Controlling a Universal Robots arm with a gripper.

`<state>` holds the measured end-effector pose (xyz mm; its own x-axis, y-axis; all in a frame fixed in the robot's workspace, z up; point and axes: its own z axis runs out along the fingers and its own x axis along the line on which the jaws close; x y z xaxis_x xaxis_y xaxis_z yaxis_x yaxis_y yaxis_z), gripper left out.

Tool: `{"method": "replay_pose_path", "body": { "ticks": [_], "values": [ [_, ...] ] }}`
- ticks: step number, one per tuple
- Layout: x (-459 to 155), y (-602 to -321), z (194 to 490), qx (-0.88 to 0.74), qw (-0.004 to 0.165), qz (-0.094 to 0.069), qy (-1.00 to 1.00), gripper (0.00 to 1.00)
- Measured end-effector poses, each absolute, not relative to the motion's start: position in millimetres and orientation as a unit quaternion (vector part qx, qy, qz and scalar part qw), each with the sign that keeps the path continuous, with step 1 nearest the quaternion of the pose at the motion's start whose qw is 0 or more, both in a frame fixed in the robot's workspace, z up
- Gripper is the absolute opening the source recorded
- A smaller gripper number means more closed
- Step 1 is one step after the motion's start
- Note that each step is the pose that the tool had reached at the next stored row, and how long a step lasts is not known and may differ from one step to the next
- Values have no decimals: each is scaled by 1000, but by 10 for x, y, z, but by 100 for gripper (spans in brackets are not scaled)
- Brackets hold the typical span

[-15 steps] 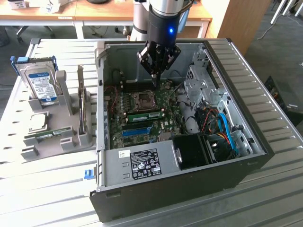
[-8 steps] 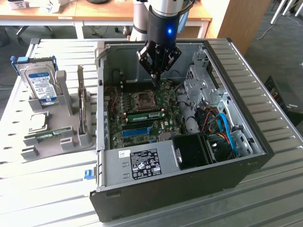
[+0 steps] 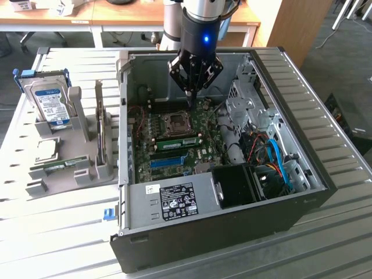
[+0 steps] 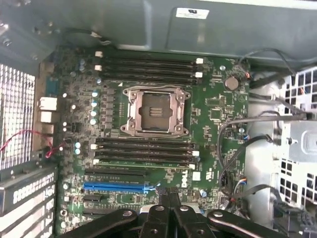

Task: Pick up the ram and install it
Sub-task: 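Press down the ram until it locks into place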

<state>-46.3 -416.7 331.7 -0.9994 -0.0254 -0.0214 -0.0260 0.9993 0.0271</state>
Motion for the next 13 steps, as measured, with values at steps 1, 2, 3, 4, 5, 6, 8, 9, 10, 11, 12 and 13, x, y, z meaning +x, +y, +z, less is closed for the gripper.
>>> {"method": "replay_pose_path", "body": {
  "ticks": [1,2,3,4,5,6,8,9,10,11,12,13],
  "values": [
    [-464,-4167,3317,-8,11,14,1000,11],
    [-465,-4167,3316,-5,11,14,1000,11],
    [-465,-4167,3316,-5,11,14,1000,11],
    [-465,-4167,3316,-5,11,14,1000,11],
    [-465,-4167,3316,-5,11,14,1000,11],
    [-465,-4167,3316,-5,11,14,1000,11],
    [-479,-4167,3315,-5,11,14,1000,11],
    [-493,-4167,3314,-5,11,14,1000,11],
    [-508,-4167,3314,-5,11,14,1000,11],
    [-522,-4167,3314,-5,11,14,1000,11],
    [-532,-4167,3314,-5,11,14,1000,11],
    [-533,-4167,3314,-5,11,14,1000,11]
  ]
}}
